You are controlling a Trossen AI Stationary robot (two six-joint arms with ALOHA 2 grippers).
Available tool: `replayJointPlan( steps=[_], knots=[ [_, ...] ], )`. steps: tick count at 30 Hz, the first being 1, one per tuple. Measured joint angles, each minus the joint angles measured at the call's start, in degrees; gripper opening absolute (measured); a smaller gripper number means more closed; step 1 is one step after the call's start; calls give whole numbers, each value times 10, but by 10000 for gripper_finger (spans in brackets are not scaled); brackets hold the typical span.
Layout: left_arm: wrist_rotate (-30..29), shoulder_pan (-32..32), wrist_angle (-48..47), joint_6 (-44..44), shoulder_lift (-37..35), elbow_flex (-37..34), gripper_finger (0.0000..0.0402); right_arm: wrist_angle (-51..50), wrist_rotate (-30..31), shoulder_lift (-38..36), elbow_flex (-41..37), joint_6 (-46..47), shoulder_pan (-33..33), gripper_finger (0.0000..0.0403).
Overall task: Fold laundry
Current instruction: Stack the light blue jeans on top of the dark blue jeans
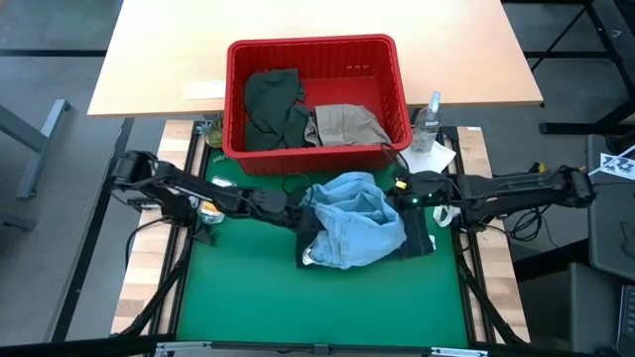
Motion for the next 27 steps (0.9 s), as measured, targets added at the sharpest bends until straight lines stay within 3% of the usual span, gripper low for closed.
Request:
replayJointPlan(
  steps=[7, 14, 27],
  knots=[
    [31, 6, -30, 20, 44, 15, 21, -105, 23, -3, 0, 17, 43, 9],
    [-3, 19, -107, 78, 47, 16, 24, -222, 70, -2, 0, 3, 49, 9],
    [-16, 34, -116, 219, 47, 15, 102, -260, 59, -1, 0, -37, 48, 29]
  ],
)
